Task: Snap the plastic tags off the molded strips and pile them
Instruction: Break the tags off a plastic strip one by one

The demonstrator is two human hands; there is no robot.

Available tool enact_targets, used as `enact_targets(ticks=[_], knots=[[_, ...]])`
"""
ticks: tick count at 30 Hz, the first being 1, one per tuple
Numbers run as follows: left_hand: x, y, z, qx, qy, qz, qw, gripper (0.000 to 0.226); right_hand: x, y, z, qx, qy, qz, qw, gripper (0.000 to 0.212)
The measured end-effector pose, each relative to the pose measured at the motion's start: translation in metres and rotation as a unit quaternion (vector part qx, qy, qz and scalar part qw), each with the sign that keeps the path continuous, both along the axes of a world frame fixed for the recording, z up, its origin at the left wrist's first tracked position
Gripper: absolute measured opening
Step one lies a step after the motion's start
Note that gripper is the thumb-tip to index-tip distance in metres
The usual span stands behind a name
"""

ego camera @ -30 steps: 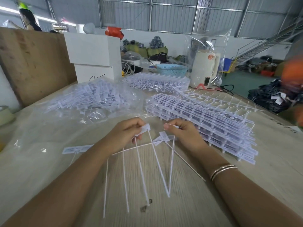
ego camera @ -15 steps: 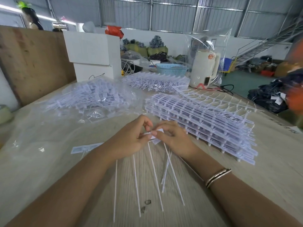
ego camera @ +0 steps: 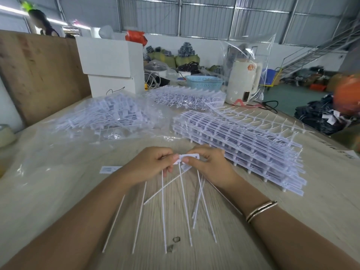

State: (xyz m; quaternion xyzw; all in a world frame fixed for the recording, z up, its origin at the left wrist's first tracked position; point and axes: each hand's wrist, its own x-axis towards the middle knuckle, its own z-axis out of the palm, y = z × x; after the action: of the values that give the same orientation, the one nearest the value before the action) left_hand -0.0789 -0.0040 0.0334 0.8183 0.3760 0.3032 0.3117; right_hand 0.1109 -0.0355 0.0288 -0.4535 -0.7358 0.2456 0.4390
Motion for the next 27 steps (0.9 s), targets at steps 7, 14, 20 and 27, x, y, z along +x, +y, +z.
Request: enact_targets(ticks=[7,14,20,27], knots=[[0.001,-0.003,0.002,-0.065,-0.104,-0.04,0.992,0.035,-0.008,-0.002,-0.001,0.046,0.08,0.0,0.996,0.013],[0.003,-0.008,0.005,-0.112,-0.134,-0.026,0.984,0.031,-0.013,-0.002,-0.004,0.046,0.186,0.028,0.981,0.012],[0.006,-0.008,0.005,-0.143,-0.168,-0.036,0.975,0.027,-0.013,0.002,-0.006,0.022,0.244,0.056,0.968,0.018],[0.009,-0.009,0.004,-0.113,-0.172,-0.019,0.978,0.033,-0.01,0.002,-0.005,-0.03,0.283,0.086,0.955,0.024]])
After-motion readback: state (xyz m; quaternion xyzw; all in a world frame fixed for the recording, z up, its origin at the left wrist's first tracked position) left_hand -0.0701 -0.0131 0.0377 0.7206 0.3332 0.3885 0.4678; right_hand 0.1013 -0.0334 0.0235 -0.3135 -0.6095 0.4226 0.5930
